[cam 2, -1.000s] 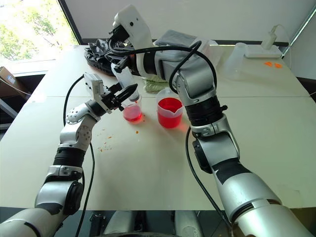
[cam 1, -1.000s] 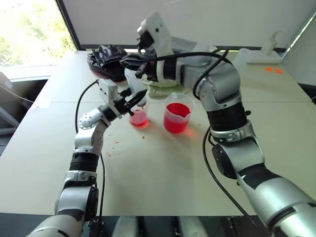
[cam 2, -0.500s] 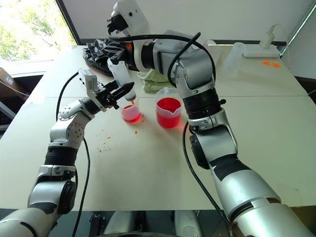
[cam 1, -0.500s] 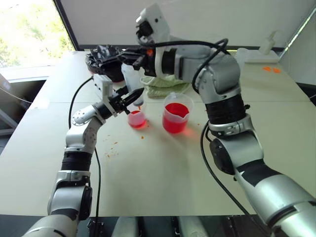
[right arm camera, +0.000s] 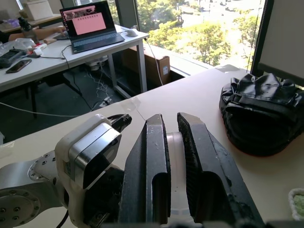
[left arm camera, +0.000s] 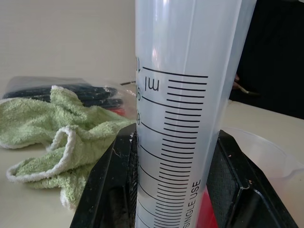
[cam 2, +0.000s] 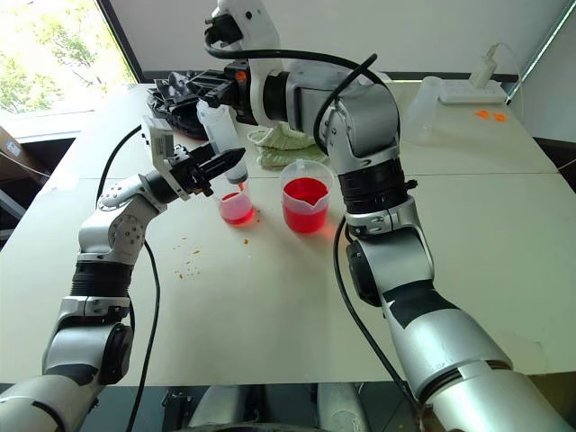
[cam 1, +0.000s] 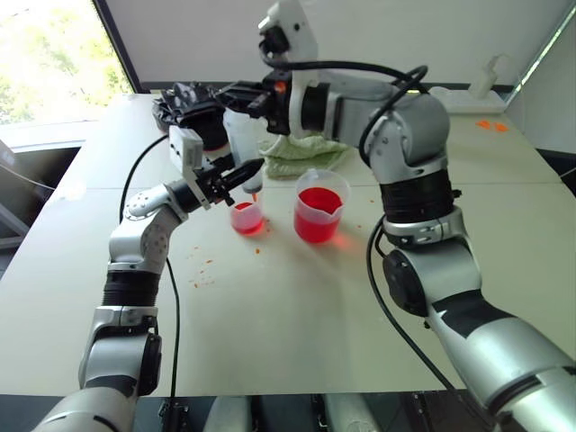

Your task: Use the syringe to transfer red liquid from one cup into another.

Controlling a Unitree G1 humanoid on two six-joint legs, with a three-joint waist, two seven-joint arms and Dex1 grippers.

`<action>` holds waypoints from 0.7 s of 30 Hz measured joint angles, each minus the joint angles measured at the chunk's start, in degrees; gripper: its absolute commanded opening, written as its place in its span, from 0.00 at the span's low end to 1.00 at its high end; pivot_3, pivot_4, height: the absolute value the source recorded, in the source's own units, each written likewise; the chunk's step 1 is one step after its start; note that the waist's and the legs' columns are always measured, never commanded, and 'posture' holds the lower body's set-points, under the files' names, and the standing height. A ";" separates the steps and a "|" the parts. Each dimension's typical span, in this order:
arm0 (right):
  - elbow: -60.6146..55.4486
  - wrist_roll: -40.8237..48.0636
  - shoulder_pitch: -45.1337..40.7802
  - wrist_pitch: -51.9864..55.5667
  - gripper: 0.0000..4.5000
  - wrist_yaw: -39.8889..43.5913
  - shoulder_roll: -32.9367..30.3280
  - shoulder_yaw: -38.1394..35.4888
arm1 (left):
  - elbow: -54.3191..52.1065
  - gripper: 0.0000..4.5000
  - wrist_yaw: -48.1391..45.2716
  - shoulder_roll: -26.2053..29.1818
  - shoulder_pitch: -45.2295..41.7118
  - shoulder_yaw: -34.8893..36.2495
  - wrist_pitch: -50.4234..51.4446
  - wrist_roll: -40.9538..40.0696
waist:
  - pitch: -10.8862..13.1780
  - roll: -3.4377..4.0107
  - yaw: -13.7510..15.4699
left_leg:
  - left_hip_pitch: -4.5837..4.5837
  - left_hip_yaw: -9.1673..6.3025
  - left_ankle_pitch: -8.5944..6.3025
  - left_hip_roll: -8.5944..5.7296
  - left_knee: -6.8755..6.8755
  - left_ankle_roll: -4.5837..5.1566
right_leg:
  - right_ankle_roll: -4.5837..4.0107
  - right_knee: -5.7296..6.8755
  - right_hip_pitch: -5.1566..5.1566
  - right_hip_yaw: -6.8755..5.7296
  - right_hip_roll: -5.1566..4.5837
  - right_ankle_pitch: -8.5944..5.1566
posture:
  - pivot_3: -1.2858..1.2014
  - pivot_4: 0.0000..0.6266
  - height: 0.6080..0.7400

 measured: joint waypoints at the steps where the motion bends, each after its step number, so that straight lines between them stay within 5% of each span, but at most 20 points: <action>1: -0.34 -0.20 0.24 -0.11 0.01 0.00 -0.06 0.23 | -0.05 0.31 -0.07 0.00 0.00 0.00 0.28 -0.01 | 0.00 0.00 0.00 | 0.00 0.00 0.00 0.00 0.00 0.00 | 0.00 0.00 0.00 0.00 0.00 0.00 | 0.52 0.24 0.78; 15: -0.01 -0.07 -0.18 -0.66 0.01 0.03 0.29 0.33 | -2.13 0.31 -0.20 2.05 0.16 0.00 3.03 -0.53 | 0.00 0.00 0.03 | 0.00 0.00 0.00 0.00 0.00 0.00 | 0.00 0.00 0.00 0.00 0.00 0.00 | 0.52 0.24 0.78; 21: 2.24 1.98 -0.51 0.29 0.59 1.85 0.67 -0.43 | -2.57 0.31 2.64 3.43 0.78 5.57 3.27 -2.58 | 0.00 0.00 -0.16 | 0.01 0.00 0.01 0.03 -0.04 -0.01 | 0.00 0.02 -0.04 -0.02 0.02 0.00 | 0.52 0.24 0.78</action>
